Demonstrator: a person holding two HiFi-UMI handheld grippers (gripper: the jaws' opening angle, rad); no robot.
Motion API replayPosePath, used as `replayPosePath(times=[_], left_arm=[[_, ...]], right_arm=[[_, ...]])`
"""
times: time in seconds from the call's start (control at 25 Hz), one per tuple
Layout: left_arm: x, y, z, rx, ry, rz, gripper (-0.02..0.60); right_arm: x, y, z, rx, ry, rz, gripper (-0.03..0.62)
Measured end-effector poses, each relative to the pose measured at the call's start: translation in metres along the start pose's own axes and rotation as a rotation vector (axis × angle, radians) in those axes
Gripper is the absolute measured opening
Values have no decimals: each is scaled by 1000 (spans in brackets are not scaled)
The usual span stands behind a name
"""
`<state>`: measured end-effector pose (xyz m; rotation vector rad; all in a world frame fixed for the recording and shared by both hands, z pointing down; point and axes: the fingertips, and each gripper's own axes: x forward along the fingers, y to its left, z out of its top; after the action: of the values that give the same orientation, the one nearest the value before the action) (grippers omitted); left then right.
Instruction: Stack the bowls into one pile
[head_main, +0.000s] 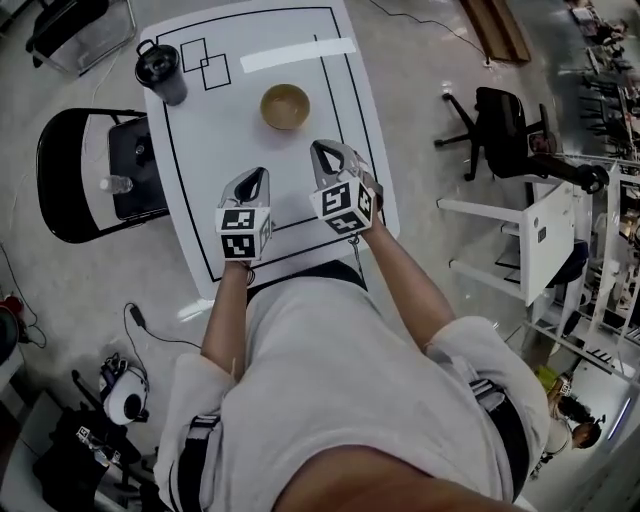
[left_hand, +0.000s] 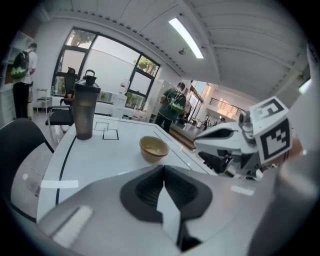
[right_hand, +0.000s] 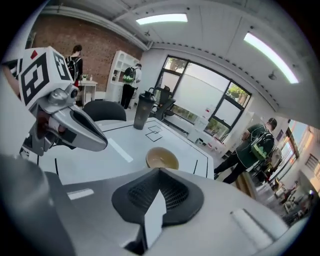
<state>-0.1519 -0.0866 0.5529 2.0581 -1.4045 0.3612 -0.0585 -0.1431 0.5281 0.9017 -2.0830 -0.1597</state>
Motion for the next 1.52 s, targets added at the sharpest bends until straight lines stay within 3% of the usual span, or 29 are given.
replayPosePath(times=[0.32, 0.52, 0.76, 0.92, 1.12, 1.28, 1.52], left_arm=[[-21, -51, 1, 61, -88, 88, 3], [-37, -93, -17, 94, -113, 125, 3], [-71, -172, -29, 145, -240, 153, 3], [-100, -218, -42, 142, -299, 209, 3], [-127, -268, -34, 158, -356, 219, 3], [-149, -288, -32, 177, -397, 235, 3], [-165, -299, -55, 158, -383, 272, 3]], right_arm=[[-64, -7, -21, 143, -180, -38, -2], [-108, -3, -54, 159, -219, -75, -2], [-200, -8, -91, 323, -358, -55, -2], [-260, -14, -114, 364, -414, -104, -2], [-309, -11, -121, 416, -470, -117, -2], [-333, -2, -122, 439, -518, -117, -2], [-350, 6, -132, 461, -541, -84, -2]])
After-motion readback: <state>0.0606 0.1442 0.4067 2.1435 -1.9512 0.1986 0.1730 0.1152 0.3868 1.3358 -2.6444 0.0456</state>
